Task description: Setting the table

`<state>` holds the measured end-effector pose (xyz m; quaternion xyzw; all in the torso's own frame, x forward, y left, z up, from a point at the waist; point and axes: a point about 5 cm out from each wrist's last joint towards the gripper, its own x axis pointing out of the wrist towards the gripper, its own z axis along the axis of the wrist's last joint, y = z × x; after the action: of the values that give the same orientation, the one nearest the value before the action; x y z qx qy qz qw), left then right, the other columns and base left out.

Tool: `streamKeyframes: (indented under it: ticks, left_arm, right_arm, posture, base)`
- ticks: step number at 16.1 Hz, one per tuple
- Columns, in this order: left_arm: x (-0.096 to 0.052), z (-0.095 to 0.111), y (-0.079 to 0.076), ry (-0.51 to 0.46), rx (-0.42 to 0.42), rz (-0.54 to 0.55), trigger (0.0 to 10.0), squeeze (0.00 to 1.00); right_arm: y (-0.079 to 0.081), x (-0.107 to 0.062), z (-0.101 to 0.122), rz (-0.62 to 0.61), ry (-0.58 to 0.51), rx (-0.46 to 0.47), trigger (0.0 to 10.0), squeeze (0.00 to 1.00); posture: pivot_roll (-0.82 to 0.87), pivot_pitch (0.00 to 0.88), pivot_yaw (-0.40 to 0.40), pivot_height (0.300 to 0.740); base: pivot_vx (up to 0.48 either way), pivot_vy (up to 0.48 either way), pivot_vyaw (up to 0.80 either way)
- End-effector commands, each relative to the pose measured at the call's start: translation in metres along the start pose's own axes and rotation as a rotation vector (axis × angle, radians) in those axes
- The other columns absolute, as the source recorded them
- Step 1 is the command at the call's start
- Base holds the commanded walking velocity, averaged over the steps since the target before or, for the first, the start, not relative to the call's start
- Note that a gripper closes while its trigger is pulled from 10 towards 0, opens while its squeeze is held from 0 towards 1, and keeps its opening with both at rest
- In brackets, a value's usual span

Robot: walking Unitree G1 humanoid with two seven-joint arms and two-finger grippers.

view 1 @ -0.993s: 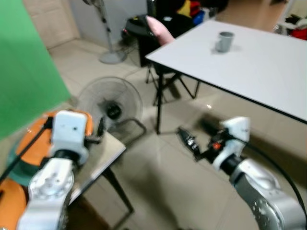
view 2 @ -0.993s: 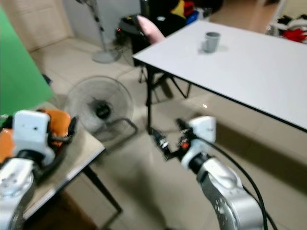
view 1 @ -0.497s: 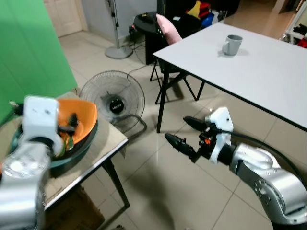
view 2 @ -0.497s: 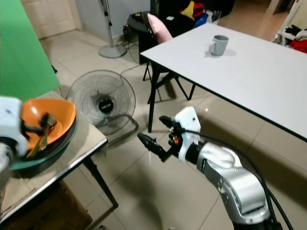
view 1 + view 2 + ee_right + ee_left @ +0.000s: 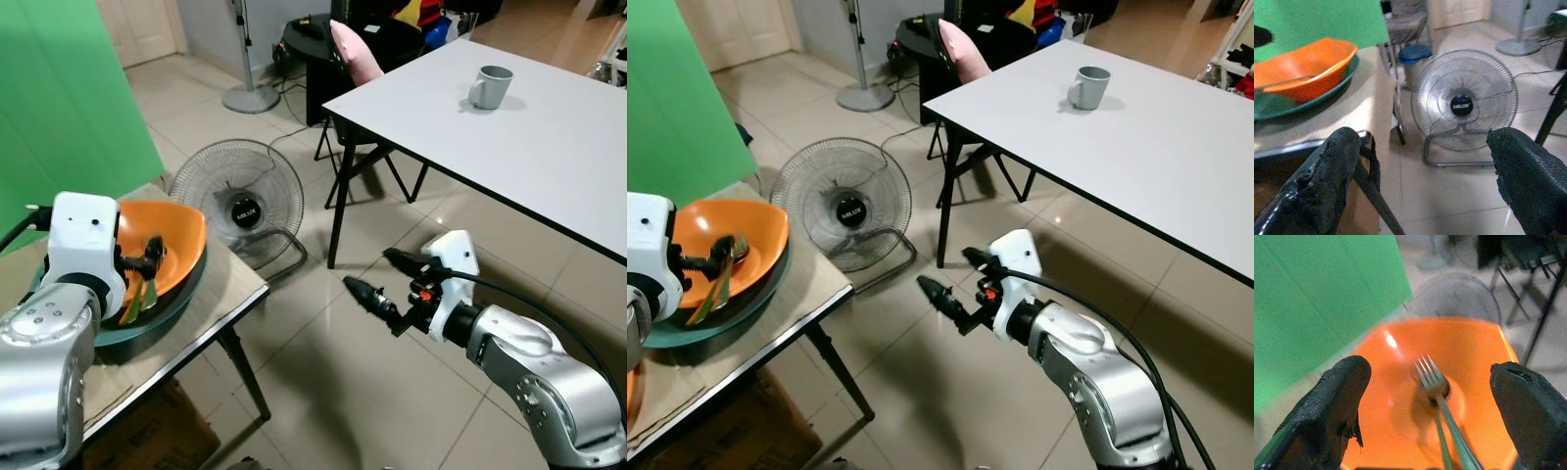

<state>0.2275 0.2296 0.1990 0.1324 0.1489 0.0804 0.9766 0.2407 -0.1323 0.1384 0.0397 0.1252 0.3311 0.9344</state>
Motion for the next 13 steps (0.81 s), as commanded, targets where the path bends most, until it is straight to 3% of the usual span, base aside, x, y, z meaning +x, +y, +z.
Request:
streamKeyframes:
  ticks: [1,3,5,13]
  left_arm:
    - [-0.005,0.002,-0.003,-0.060,0.047,0.019,10.0,0.00]
    - [-0.013,-0.001,-0.023,-0.113,0.041,-0.036,10.0,0.00]
    - [-0.016,-0.005,-0.034,-0.104,0.034,-0.067,10.0,0.00]
    - [-0.017,-0.007,-0.035,-0.165,0.017,-0.038,10.0,0.00]
  right_arm:
    - [-0.004,-0.004,0.002,-0.088,-0.034,-0.003,10.0,0.00]
    - [0.001,-0.005,0.002,-0.173,-0.088,0.046,10.0,0.00]
    - [0.006,-0.004,0.003,-0.187,-0.108,0.068,10.0,0.00]
    - [0.004,-0.001,0.005,-0.217,-0.116,0.079,10.0,0.00]
  posture:
    - [-0.03,0.000,0.048,0.740]
    - [-0.03,0.000,0.048,0.740]
    - [-0.03,0.000,0.050,0.740]
    - [-0.02,0.000,0.044,0.740]
  base:
    - [0.000,0.000,0.00]
    - [0.000,0.304,0.00]
    - [0.000,0.386,0.00]
    - [0.000,0.404,0.00]
